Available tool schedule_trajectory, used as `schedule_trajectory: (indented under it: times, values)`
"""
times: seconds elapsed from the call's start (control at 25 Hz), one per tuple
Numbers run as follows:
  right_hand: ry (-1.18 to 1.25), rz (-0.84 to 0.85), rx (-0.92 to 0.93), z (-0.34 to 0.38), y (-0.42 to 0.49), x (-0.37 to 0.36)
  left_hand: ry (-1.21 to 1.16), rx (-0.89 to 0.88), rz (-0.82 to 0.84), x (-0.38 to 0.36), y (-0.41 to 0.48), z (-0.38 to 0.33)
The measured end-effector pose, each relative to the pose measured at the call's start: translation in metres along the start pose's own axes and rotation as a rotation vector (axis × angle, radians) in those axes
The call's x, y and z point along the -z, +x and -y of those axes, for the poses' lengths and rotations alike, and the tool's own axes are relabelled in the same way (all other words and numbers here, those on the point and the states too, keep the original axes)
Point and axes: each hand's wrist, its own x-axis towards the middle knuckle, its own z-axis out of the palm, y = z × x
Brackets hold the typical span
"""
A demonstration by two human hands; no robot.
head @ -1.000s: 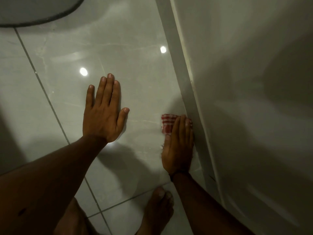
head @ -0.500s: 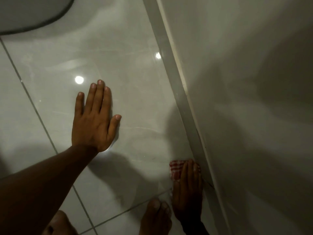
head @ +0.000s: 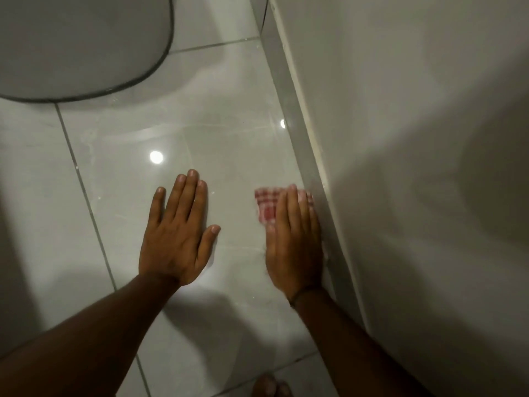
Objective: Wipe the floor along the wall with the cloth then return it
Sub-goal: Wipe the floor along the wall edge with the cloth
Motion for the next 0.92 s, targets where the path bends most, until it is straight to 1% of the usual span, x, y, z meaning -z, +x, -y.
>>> schedule_trajectory:
  times: [0.12,0.2,0.32,0.4,0.48,0.56,0.68,0.84,0.92]
  values:
    - [-0.045,-0.039,-0.011,0.018,0.061,0.003,0.009,0.007,0.007,-0.002,0.000,0.001]
    - [-0.045,-0.046,0.022,0.012,0.054,-0.003,0.006,0.006,0.009,-0.003,0.000,0.002]
    - [-0.012,-0.034,-0.001,-0.012,-0.023,-0.014,-0.005,0.010,0.026,-0.003,0.000,0.002]
    - [-0.041,-0.013,-0.035,-0.036,-0.101,-0.026,-0.009,0.014,0.028,-0.002,0.000,0.002]
    - [-0.102,0.034,-0.032,-0.058,-0.162,-0.033,-0.016,0.016,0.029,-0.001,-0.001,0.001]
    - [-0.126,0.104,-0.016,-0.067,-0.187,-0.034,-0.015,0.016,0.025,-0.001,-0.001,0.001]
    - [-0.077,0.109,-0.025,-0.051,-0.149,-0.024,-0.014,0.018,0.026,-0.001,-0.001,0.000]
    - [0.000,0.033,0.009,-0.003,-0.007,-0.001,-0.023,0.017,0.018,0.001,-0.001,-0.001]
    - [-0.042,0.007,0.019,0.011,0.040,0.005,-0.013,0.022,0.017,0.002,0.000,-0.001]
